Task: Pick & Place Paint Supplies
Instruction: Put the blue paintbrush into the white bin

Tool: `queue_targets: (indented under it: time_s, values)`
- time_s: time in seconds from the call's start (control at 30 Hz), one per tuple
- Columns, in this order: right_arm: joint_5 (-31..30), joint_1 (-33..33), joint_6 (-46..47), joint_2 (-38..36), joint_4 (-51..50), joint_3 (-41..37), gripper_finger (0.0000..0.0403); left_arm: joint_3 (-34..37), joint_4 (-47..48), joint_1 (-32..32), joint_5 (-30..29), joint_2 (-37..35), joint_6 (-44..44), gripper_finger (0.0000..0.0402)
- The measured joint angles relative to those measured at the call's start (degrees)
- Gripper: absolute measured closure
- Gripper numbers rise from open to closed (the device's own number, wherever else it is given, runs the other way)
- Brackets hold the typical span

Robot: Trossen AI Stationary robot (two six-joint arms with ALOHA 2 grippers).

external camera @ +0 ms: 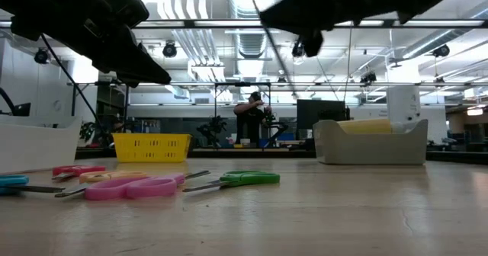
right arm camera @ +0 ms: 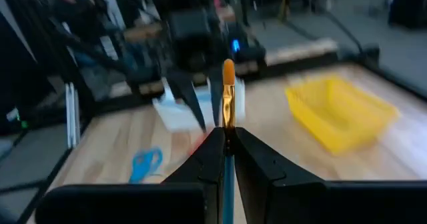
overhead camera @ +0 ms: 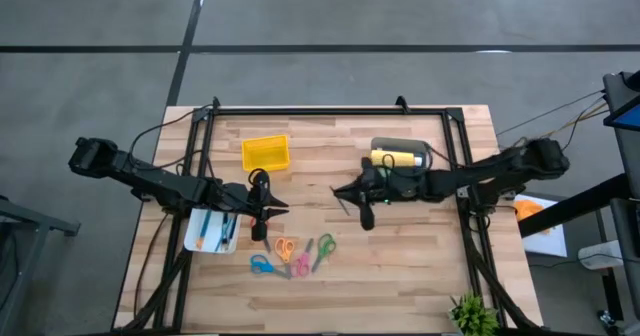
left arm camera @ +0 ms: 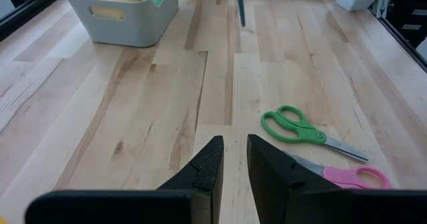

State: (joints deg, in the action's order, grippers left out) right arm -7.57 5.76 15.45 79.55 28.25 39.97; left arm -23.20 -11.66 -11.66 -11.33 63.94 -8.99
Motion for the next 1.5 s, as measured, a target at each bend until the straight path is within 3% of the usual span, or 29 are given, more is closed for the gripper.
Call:
queue_targets:
  time_s: [0.3,0.53,0.83,1.23,1.5]
  values:
    - [0.02,-0.02,-5.17,17.45,30.96,0.11,0.038,-0.01,0.0,0.01,-0.01,0.0,-0.02,0.0331]
    - [-0.15,-0.22,-10.41,24.52,40.97,0.14,0.038,-0.02,-0.11,0.02,-0.02,0.0,-0.02,0.0331]
    - [-0.15,-0.15,-15.22,26.56,40.94,3.97,0.038,-0.02,-0.17,0.0,-2.94,0.0,1.16,0.0331]
    - [0.12,-0.15,-20.92,27.19,35.44,8.47,0.038,-0.02,-0.2,0.0,-4.15,0.0,26.84,0.0331]
    - [0.13,-0.2,-22.43,27.19,34.89,9.11,0.038,-0.02,-0.53,0.02,-5.81,0.0,28.3,0.0331]
